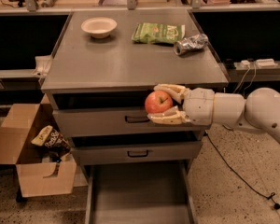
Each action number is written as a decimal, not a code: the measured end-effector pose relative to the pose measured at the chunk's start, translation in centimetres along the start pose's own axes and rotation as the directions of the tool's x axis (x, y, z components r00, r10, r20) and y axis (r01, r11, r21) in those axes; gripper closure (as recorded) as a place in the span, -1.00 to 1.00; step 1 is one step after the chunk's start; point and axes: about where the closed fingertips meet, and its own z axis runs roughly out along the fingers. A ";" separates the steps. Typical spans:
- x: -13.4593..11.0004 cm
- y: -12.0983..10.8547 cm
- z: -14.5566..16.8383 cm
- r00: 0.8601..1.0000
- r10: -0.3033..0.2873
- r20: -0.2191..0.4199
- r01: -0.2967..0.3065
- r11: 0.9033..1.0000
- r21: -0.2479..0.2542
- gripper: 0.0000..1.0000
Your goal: Pick apple from bottom drawer and place on counter
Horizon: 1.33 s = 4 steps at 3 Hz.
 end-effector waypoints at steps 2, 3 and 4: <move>-0.6 -1.9 -0.6 1.000 0.015 -0.025 -0.015 1.000 0.025 1.00; -1.4 -4.8 -1.3 0.996 0.035 -0.087 -0.032 0.999 0.041 1.00; -1.4 -9.5 -1.8 0.975 0.093 -0.204 -0.082 0.995 0.065 1.00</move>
Offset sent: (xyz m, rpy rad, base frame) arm 0.0341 -0.0309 0.0321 -0.0268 0.0367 -0.0982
